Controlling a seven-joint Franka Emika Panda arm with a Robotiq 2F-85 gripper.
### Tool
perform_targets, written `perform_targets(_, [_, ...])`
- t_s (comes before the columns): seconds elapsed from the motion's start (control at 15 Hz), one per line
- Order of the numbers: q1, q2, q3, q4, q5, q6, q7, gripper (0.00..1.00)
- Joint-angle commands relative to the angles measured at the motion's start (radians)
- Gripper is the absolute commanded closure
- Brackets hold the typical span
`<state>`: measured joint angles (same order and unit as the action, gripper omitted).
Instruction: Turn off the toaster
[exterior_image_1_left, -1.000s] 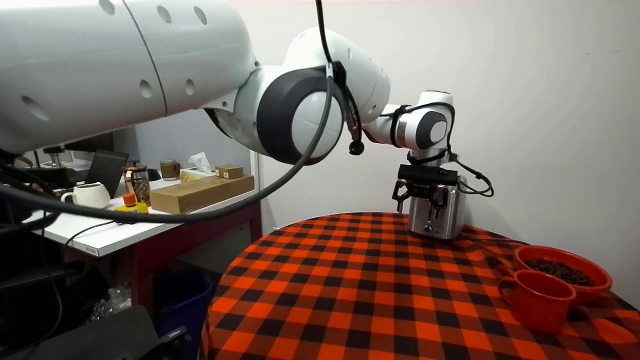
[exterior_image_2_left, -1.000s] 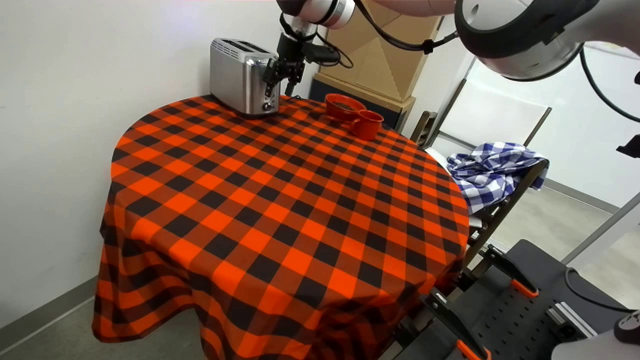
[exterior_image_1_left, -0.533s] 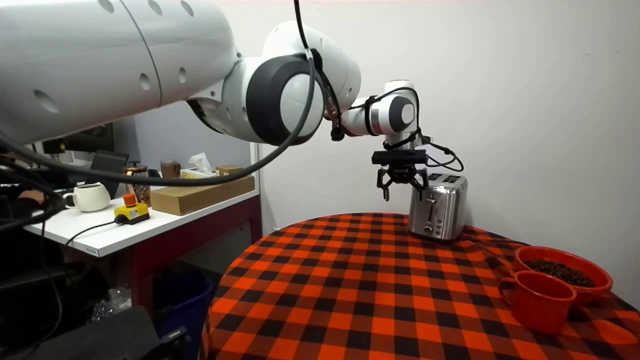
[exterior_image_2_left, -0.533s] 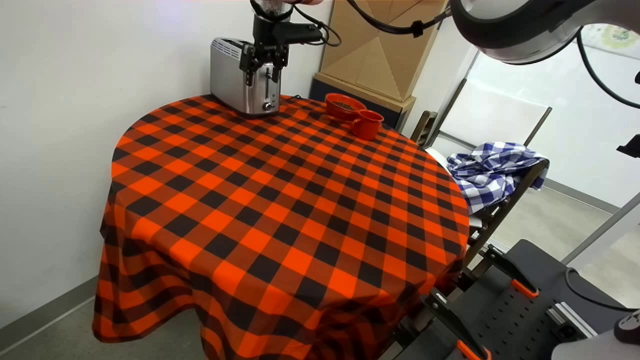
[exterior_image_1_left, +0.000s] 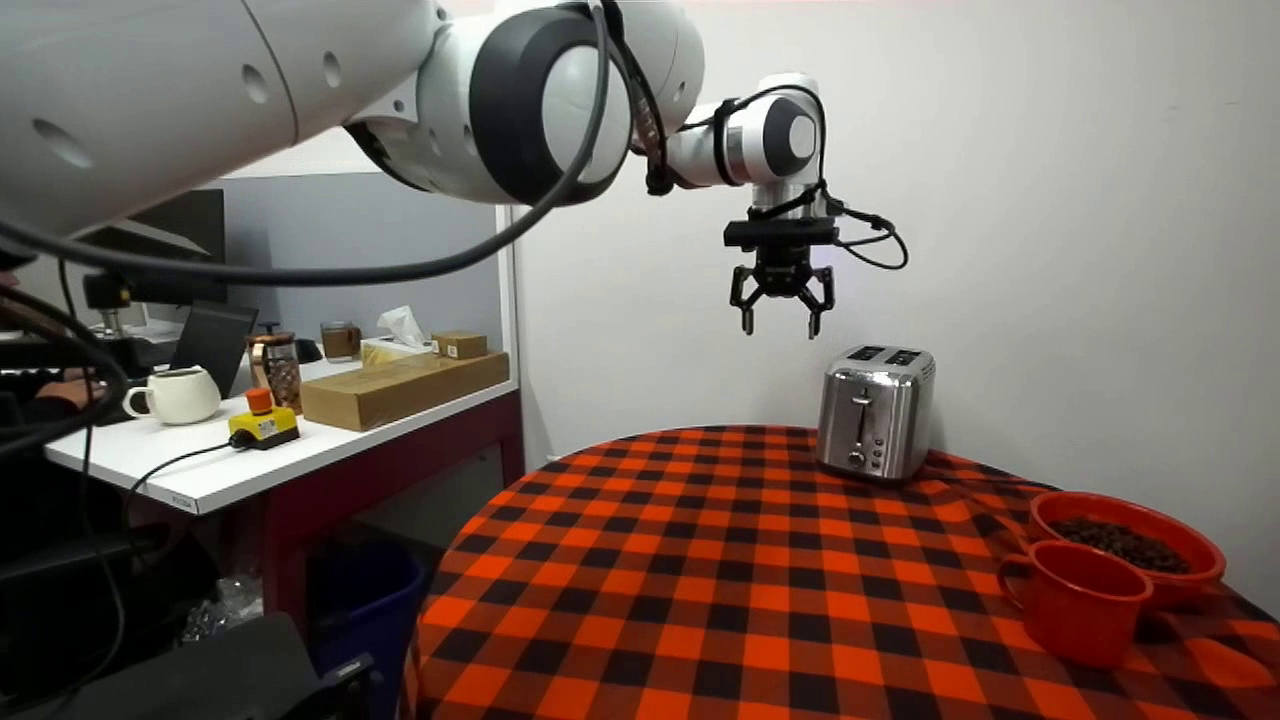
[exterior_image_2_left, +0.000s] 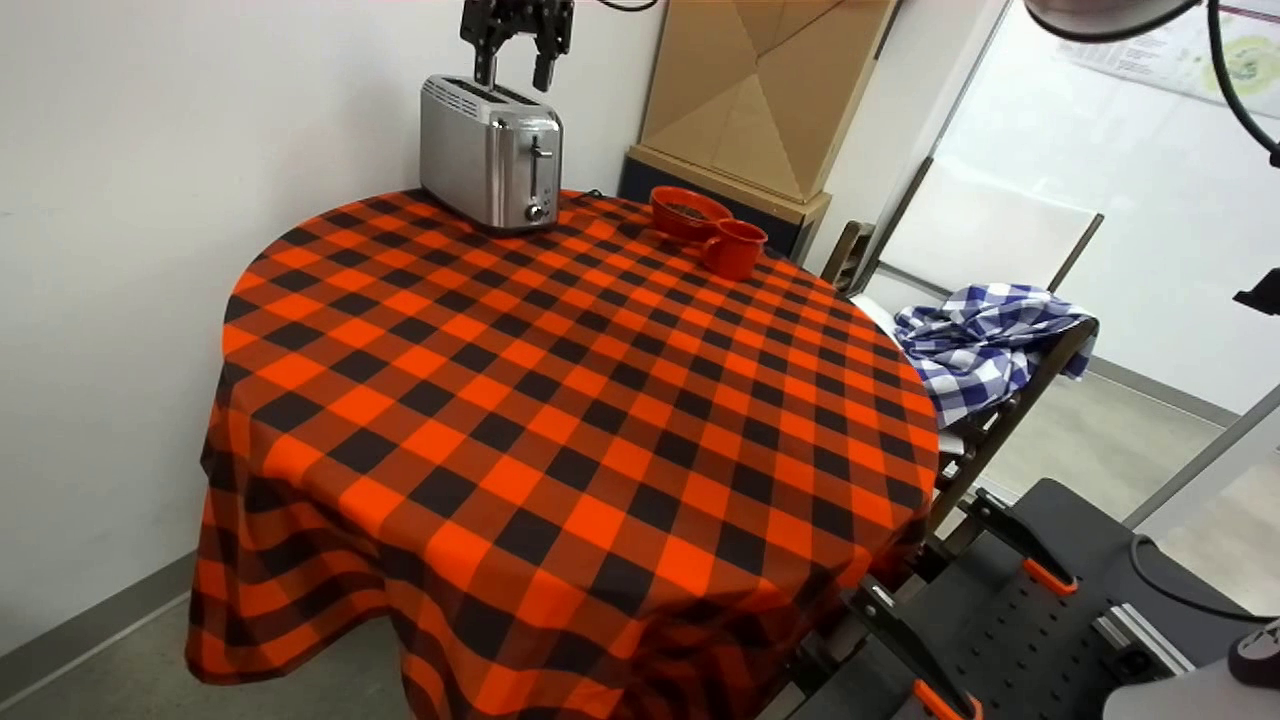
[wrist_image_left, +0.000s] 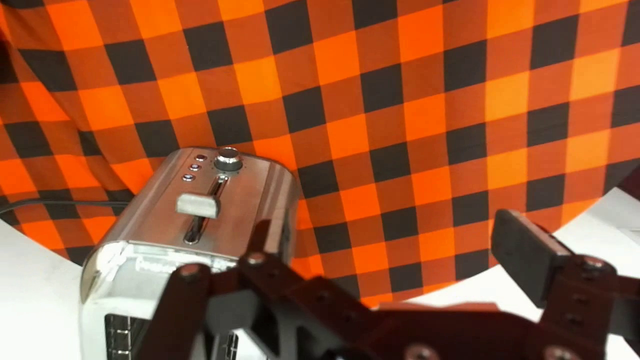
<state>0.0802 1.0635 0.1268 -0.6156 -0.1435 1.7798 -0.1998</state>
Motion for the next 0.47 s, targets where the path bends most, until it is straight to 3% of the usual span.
perform_targets(0.0, [-0.037, -0.125, 0.042, -0.144, 0.037, -0.042, -0.053, 0.0])
perform_targets(0.07, [-0.05, -0.142, 0.055, -0.169, 0.052, -0.031, -0.063, 0.0])
perform_targets(0.13, [-0.019, -0.07, 0.027, -0.065, 0.023, -0.025, -0.027, 0.0])
perform_targets(0.4, [-0.039, -0.109, 0.043, -0.123, 0.035, -0.025, -0.04, 0.0])
